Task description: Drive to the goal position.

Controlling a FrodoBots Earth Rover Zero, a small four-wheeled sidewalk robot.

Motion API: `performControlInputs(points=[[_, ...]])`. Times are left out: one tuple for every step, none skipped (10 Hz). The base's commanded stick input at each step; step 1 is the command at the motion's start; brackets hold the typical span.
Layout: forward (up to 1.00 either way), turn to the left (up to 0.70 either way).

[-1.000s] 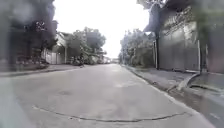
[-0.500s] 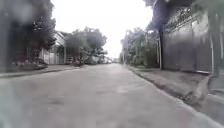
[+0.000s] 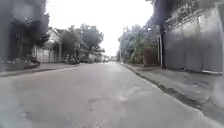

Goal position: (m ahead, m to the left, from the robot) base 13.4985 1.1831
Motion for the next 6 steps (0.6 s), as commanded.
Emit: performControlInputs(points=[[1.00, 0.00], [1.00, 0.00], [1.00, 0.00], [1.00, -0.11], [1.00, -0.29], [1.00, -0.40]])
